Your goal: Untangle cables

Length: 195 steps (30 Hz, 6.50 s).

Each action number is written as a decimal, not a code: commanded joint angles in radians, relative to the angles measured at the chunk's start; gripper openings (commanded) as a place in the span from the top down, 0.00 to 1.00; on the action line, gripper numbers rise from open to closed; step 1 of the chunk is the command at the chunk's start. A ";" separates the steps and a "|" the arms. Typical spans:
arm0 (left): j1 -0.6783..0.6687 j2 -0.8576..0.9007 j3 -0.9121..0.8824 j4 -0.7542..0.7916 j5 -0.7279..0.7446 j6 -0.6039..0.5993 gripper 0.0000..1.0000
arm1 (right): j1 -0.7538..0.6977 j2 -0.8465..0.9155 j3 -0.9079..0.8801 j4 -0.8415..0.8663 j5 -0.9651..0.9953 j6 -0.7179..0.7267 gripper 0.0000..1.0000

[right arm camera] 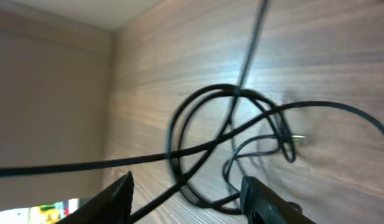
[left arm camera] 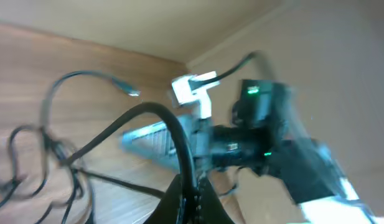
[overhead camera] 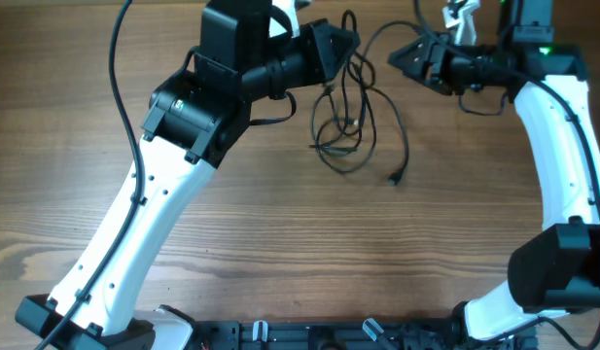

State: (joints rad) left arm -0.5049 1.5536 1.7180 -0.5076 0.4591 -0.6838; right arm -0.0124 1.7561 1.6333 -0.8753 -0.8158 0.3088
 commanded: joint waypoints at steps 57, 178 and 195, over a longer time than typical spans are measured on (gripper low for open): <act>0.091 -0.100 0.017 0.480 0.062 -0.557 0.96 | 0.251 0.137 0.008 0.333 -0.260 0.162 0.25; 0.763 -0.162 0.274 0.281 0.388 -0.242 0.96 | 0.144 0.439 -0.101 0.059 0.350 -0.257 0.75; 0.407 -0.015 0.272 -0.377 0.201 -0.013 0.96 | 0.151 -0.157 -0.056 0.026 -0.262 -0.540 0.18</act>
State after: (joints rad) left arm -0.0444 1.5356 1.9888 -0.8867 0.7181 -0.7109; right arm 0.1295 1.6764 1.5734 -0.8974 -0.8139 -0.1078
